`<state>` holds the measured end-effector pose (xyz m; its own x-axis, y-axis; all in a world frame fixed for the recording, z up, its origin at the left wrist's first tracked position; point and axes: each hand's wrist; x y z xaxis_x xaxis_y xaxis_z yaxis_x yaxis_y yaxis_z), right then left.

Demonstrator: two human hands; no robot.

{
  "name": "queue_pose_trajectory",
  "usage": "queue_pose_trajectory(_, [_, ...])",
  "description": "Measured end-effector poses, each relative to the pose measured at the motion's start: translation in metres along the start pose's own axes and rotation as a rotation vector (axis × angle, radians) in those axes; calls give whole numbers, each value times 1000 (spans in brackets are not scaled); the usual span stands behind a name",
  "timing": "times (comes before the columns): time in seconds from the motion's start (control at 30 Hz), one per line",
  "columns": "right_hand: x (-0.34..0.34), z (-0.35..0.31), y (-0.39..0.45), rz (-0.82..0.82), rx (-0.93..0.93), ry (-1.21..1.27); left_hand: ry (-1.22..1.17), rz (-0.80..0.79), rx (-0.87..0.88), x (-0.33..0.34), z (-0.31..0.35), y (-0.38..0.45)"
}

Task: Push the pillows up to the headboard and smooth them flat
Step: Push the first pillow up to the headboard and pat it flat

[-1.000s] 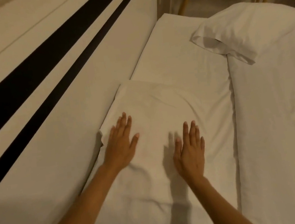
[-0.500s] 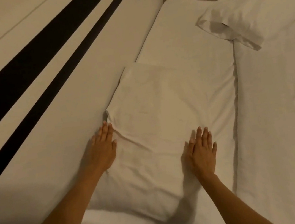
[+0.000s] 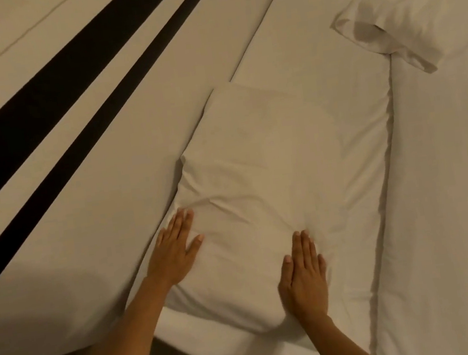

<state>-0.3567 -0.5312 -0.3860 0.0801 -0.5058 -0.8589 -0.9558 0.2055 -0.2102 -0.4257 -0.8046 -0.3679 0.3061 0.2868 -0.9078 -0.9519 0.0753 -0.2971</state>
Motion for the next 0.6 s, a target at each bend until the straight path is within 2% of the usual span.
queue_pose_trajectory(0.2, [-24,11,-2,-74,78,-83,-43,-88,-162,-24,-1,-19])
queue_pose_trajectory(0.43, [-75,0,-8,-204,12,-216,67,-106,-126,-58,27,-45])
queue_pose_trajectory(0.6, [-146,-30,-1,-288,-66,-243,121,-148,-161,-115,74,-67])
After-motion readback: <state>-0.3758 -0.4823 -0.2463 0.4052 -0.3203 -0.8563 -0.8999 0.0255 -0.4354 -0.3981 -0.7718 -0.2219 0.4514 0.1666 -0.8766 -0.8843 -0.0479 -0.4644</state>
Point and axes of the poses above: each hand's wrist, its own y-axis towards the middle knuckle, its own x-axis out of the palm, z = x × y
